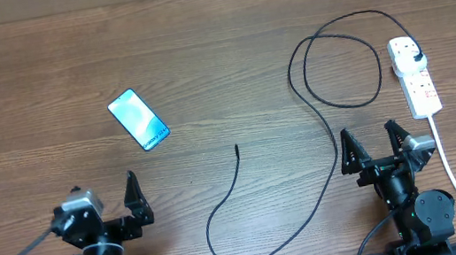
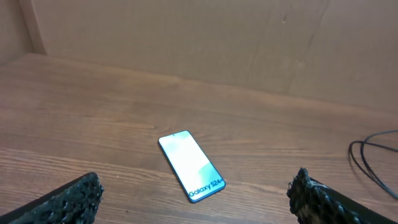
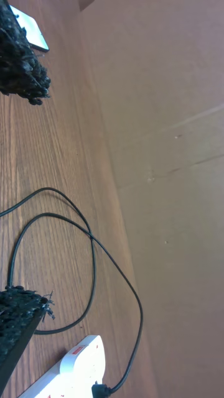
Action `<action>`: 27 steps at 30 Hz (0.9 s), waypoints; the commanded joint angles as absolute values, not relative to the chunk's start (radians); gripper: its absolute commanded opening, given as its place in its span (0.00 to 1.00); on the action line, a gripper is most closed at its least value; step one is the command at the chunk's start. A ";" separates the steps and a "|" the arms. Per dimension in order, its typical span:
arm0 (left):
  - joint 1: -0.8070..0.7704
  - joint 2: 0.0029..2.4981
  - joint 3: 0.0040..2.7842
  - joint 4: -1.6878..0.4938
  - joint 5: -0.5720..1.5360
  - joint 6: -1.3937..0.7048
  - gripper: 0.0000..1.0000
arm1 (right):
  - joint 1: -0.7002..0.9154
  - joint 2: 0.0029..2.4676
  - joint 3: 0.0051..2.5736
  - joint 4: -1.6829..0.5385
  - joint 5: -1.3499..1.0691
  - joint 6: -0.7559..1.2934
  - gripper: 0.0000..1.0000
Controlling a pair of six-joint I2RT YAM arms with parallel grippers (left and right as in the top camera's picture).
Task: Plug charger to phone and switch on socket
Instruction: 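Raise the left arm and move the left gripper over the blue phone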
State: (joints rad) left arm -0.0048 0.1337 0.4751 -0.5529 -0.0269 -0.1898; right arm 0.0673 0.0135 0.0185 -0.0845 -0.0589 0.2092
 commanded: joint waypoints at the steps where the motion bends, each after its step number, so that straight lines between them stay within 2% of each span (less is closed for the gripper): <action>1: -0.001 0.266 0.562 -0.551 -0.026 -0.217 1.00 | 0.073 0.003 0.008 -0.081 -0.045 0.205 1.00; 8: -0.001 0.574 0.770 -0.601 0.027 -0.217 1.00 | 0.073 0.003 0.008 -0.081 -0.045 0.205 1.00; 27: -0.001 1.385 1.495 -1.211 -0.027 -0.164 1.00 | 0.073 0.003 0.008 -0.081 -0.045 0.205 1.00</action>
